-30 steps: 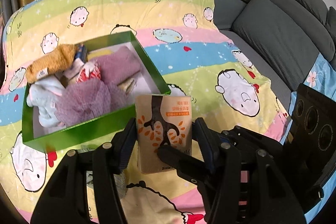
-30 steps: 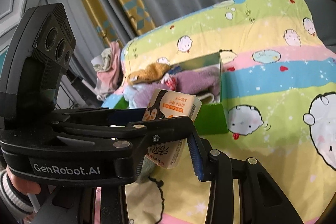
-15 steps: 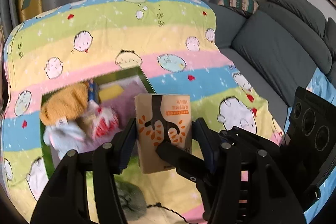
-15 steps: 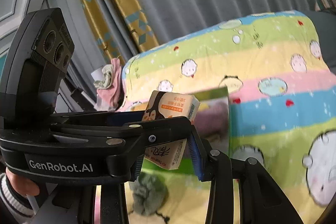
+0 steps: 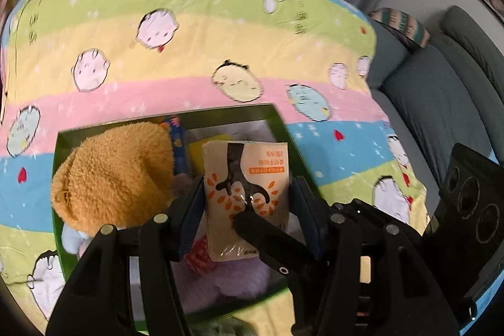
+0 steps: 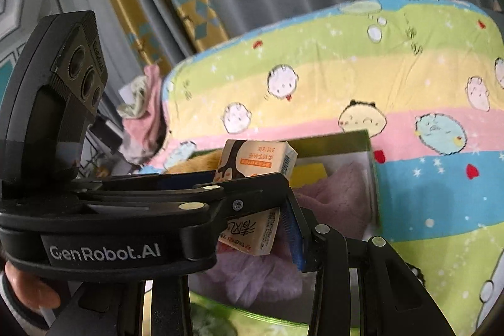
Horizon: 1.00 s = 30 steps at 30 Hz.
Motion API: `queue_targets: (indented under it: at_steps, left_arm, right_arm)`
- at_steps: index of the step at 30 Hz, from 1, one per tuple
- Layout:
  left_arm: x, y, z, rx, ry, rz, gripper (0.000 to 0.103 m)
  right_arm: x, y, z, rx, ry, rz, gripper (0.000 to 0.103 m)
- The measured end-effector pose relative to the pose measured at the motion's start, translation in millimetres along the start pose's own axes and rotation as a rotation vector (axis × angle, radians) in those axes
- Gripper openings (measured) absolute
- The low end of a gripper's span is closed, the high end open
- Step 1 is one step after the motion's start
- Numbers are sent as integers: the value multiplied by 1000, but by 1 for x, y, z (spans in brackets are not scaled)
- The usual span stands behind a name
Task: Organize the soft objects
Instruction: 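Carry the paper pack into the green box and open the left gripper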
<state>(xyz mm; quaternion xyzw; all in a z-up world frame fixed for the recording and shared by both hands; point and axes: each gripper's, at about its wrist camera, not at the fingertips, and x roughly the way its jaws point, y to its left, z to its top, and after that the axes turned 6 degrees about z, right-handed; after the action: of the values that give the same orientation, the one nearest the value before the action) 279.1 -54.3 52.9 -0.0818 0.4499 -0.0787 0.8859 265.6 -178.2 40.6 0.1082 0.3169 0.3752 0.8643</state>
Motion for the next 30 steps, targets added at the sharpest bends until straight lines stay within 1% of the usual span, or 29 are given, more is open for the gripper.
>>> queue_targets:
  at_steps: [3, 6, 10, 12, 15, 16, 17, 19, 23, 26, 27, 28, 30]
  left_arm:
    - [17, 12, 0, -34, 27, 8, 55]
    - [30, 20, -5, -41, 51, 28, 55]
    - [35, 24, -7, -53, 49, 25, 57]
    - [34, 22, -8, -42, 46, 34, 57]
    - [32, 19, -9, -32, 37, 53, 66]
    - [31, 18, -10, -31, 33, 64, 71]
    - [28, 16, -11, -30, 24, 76, 76]
    - [25, 13, -14, -22, 17, 81, 89]
    - [11, 1, -22, 31, -12, 113, 89]
    - [-7, -3, -28, 52, -41, 125, 90]
    - [-13, -3, -30, 47, -52, 115, 91]
    - [-20, -3, -33, 39, -64, 97, 101]
    - [-34, -4, -39, 31, -88, 88, 102]
  right_arm:
    - [21, -8, -3, 22, 40, -3, 41]
    - [35, -14, -11, 41, 70, 3, 41]
    - [38, -17, -14, 57, 67, 12, 41]
    - [37, -17, -14, 59, 72, 10, 41]
    - [34, -14, -13, 48, 83, -10, 41]
    - [31, -13, -14, 47, 86, -16, 41]
    - [30, -11, -14, 47, 86, -19, 43]
    - [24, -9, -15, 45, 83, -36, 47]
    - [3, -6, -22, 37, 67, -99, 60]
    - [-15, -4, -30, 43, 49, -112, 64]
    - [-21, -3, -33, 47, 41, -106, 64]
    - [-25, -2, -35, 48, 35, -104, 66]
    - [-36, 5, -42, 38, 16, -110, 69]
